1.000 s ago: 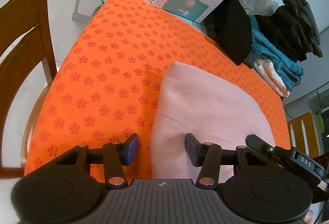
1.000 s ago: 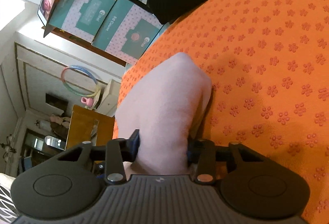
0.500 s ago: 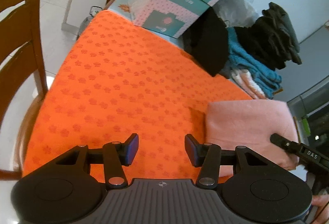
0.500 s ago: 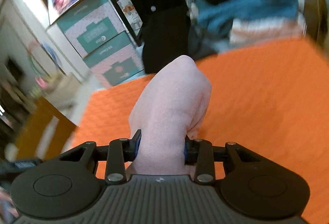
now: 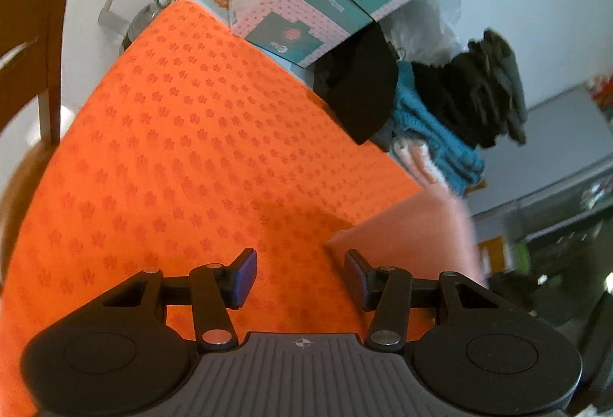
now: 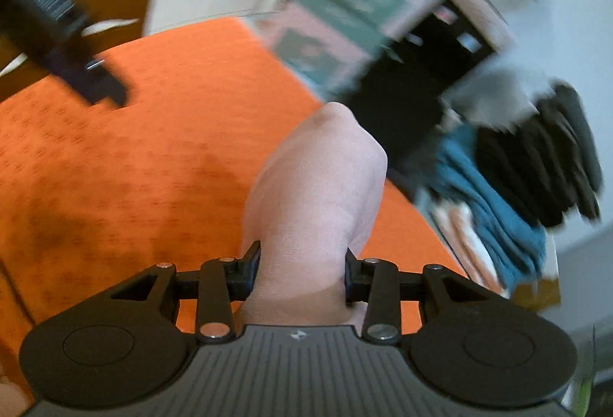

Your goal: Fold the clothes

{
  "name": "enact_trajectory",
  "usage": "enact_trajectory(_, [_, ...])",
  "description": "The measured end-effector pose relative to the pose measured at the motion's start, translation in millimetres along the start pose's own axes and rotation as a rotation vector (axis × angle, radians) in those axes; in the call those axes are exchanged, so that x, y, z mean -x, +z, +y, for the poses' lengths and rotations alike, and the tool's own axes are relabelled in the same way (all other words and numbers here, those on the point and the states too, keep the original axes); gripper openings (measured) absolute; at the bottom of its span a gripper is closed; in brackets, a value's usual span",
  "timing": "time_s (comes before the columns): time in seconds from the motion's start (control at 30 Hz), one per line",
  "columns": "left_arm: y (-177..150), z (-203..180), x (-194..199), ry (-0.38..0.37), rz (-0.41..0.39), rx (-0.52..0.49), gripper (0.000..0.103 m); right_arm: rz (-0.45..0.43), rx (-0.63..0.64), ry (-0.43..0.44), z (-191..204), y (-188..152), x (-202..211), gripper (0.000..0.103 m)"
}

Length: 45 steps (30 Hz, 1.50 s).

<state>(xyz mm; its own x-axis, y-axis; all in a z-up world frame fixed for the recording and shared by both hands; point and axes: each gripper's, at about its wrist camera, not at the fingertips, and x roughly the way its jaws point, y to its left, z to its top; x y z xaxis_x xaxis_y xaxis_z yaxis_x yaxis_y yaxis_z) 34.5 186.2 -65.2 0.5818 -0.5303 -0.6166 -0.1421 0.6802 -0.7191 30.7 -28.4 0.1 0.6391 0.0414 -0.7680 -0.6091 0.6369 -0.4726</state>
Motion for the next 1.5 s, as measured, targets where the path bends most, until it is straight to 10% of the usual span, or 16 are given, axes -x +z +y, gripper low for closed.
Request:
enact_trajectory(0.43, [-17.5, 40.6, 17.7, 0.035, 0.007, 0.213, 0.065, -0.015, 0.132, 0.269, 75.4, 25.4, -11.9, 0.057])
enact_trajectory(0.63, [-14.5, 8.1, 10.1, 0.046, 0.036, 0.059, 0.063, -0.114, -0.167, 0.398, 14.2, 12.7, 9.6, 0.06])
enact_trajectory(0.8, [-15.2, -31.4, -6.1, 0.045, 0.048, -0.134, 0.036, -0.137, -0.388, 0.41, -38.0, -15.4, 6.3, 0.057])
enact_trajectory(1.2, [-21.0, -40.4, -65.6, 0.152, 0.146, -0.277, 0.03, 0.054, -0.449, 0.299, -46.7, -67.3, -68.9, 0.043])
enact_trajectory(1.37, [-22.2, -44.6, -40.3, 0.129, 0.104, -0.295, 0.065, 0.023, -0.489, 0.322, -49.6, -76.6, -66.6, 0.046])
enact_trajectory(1.5, [-27.3, -33.4, -27.2, 0.138, 0.122, -0.248, 0.07, -0.06, -0.578, 0.38, -78.8, -88.1, -56.8, 0.075])
